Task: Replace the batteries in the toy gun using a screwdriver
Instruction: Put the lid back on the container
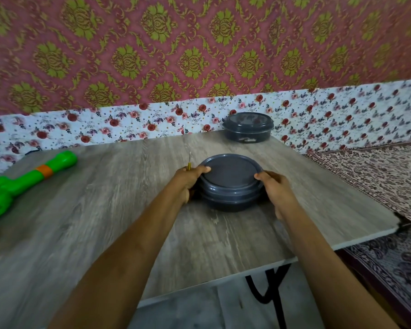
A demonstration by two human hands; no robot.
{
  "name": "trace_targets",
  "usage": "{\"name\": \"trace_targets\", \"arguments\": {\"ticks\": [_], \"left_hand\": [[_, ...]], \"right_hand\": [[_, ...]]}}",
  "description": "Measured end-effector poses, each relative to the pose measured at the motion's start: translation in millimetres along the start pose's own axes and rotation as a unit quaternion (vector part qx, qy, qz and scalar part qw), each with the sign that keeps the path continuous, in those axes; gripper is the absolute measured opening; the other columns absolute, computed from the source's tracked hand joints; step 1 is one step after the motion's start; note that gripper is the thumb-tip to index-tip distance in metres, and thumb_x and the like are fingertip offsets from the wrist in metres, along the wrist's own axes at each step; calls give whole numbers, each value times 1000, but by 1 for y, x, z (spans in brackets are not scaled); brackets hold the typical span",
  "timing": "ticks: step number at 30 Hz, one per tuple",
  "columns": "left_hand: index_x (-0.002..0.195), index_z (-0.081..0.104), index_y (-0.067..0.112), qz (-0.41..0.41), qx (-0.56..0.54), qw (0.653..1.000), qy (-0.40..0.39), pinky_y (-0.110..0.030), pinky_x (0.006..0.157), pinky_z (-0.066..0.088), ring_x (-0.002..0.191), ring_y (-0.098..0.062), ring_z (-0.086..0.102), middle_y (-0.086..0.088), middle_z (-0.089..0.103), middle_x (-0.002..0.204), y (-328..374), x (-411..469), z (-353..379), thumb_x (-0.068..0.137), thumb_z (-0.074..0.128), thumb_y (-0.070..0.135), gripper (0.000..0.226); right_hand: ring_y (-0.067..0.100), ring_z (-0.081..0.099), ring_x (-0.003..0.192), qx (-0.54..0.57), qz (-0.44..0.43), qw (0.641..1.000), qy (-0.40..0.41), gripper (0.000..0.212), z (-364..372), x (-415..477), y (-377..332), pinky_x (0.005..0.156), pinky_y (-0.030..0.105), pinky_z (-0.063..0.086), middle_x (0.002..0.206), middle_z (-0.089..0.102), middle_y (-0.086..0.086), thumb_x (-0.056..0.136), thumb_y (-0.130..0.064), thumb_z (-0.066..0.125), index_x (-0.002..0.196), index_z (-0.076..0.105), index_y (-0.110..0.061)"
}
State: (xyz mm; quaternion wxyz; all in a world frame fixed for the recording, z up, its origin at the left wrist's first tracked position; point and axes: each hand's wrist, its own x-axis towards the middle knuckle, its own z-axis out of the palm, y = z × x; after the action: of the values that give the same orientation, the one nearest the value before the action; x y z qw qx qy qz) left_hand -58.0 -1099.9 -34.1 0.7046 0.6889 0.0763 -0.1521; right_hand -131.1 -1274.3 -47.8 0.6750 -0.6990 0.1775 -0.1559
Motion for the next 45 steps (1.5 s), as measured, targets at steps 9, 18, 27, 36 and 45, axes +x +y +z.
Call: {"name": "trace_targets", "arguments": {"ticks": [9,18,27,36,45], "left_hand": [[127,51,2,-13,9,999,39,-39,90,52,104,-29,59,-15,61,121,-1,-17,0,74,77,36,68],[133,40,3,22,-73,995,63,-40,81,52,105,-29,56,-14,56,126,-7,-33,-6,76,75,29,71],[118,57,9,-16,-127,990,51,-37,76,54,94,-26,61,-11,64,106,-5,-31,-70,77,73,34,51],[114,60,7,21,-143,984,107,-30,57,54,87,-25,64,-13,67,107,28,40,-154,76,75,31,47],[101,63,10,-35,-165,980,105,-30,64,54,80,-23,64,-11,68,95,42,100,-184,79,72,30,31]], "right_hand": [[22,51,101,-45,-5,999,0,40,6,-10,4,82,31,41,115,56,9,94,-30,45,126,52,-8],[28,45,122,-37,14,999,-10,47,14,-27,5,91,33,36,137,47,12,94,-36,41,136,43,-14],[25,53,115,-68,-76,994,-49,39,65,-31,-6,100,41,41,124,58,6,93,-42,43,120,56,-17],[15,54,111,-18,-77,990,-113,27,168,21,-9,96,28,42,124,58,2,93,-37,48,113,58,-21],[18,52,118,16,-29,996,-86,43,228,68,-12,98,31,43,130,56,3,92,-34,51,129,52,-15]]}}
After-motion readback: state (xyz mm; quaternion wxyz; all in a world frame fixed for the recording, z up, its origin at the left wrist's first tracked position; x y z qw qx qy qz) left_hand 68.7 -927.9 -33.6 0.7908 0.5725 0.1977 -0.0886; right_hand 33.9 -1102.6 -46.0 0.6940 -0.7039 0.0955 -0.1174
